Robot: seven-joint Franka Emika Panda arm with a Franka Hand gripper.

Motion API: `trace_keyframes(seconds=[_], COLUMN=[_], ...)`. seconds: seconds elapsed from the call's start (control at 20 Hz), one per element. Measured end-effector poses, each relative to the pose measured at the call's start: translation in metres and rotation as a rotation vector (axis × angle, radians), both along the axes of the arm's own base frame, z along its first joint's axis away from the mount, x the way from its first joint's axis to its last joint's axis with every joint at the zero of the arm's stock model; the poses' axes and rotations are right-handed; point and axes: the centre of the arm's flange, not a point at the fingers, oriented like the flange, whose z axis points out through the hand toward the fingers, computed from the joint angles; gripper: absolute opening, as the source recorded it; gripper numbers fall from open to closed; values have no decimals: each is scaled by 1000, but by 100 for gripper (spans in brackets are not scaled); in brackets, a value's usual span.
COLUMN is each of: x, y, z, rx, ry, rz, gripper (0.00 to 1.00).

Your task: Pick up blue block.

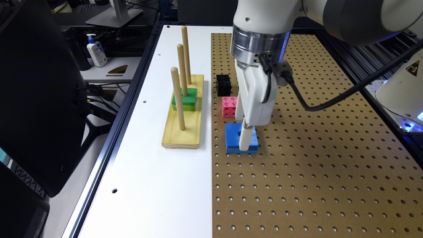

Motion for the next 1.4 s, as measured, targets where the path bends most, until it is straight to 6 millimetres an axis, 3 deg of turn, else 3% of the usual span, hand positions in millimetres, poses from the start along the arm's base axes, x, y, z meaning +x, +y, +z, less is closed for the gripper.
trace_keyframes(seconds=[0.45, 0.7, 1.15, 1.2, 1.4], x=[3, 3, 6, 9, 9], y=[-3, -3, -2, -1, -1], z=[-4, -29, -29, -29, -29], rx=[-2, 2, 4, 6, 6], ry=[4, 2, -1, -4, -4], rz=[-3, -2, -1, -1, -1], gripper=[100, 100, 100, 0, 0])
